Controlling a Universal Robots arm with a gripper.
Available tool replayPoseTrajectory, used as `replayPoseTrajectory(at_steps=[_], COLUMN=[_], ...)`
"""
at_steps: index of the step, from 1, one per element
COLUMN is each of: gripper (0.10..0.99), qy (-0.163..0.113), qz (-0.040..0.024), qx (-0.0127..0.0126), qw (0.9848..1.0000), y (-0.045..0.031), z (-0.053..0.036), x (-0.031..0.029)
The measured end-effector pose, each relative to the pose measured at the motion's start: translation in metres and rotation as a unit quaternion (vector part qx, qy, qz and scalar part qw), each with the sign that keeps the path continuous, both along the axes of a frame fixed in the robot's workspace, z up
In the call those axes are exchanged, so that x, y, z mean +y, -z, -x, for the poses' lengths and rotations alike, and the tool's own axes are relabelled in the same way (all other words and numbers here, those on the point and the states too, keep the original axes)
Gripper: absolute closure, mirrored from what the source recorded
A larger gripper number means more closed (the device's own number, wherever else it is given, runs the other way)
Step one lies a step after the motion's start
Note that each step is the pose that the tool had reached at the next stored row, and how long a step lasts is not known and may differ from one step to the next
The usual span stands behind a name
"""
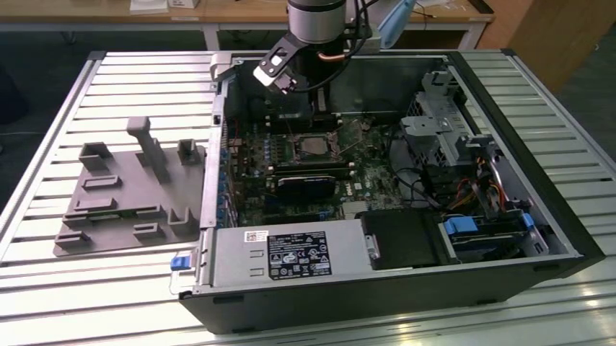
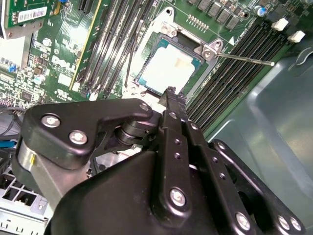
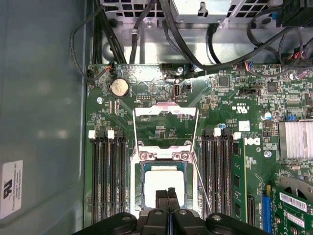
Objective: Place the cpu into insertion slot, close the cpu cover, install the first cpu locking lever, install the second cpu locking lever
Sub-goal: 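Close the cpu cover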
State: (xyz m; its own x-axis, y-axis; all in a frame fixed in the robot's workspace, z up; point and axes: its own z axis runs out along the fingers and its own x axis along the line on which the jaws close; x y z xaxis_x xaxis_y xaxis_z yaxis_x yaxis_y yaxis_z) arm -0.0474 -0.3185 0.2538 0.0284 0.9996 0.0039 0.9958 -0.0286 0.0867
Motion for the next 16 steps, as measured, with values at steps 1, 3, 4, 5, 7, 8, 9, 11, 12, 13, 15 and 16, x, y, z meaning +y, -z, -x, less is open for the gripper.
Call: replayPoseTrajectory(at_steps=[1, 3, 4, 5, 7, 8, 9, 11, 12, 13, 15, 16], gripper=[0.984, 0.984, 0.984, 0.984, 0.984, 0.984, 0.984, 0.984, 0.984, 0.984, 0.984, 0.984], qy=[0.0, 0.0, 0.0, 0.0, 0.0, 0.0, 0.0, 0.0, 0.0, 0.0, 0.0, 0.0], qz=[0.0, 0.0, 0.0, 0.0, 0.0, 0.0, 0.0, 0.0, 0.0, -0.0001, 0.0, 0.0], qx=[0.0, 0.0, 0.0, 0.0, 0.0, 0.0, 0.0, 0.0, 0.0, 0.0, 0.0, 0.0], qw=[1.0, 1.0, 1.0, 1.0, 1.0, 1.0, 1.0, 1.0, 1.0, 1.0, 1.0, 1.0], y=[0.0, 0.0, 0.0, 0.0, 0.0, 0.0, 0.0, 0.0, 0.0, 0.0, 0.0, 0.0], z=[-0.0009, -0.0029, -0.0041, -0.0051, -0.007, -0.008, -0.0091, -0.0117, -0.0129, -0.0139, -0.0161, -0.0174], x=[0.0, 0.0, 0.0, 0.0, 0.0, 0.0, 0.0, 0.0, 0.0, 0.0, 0.0, 0.0])
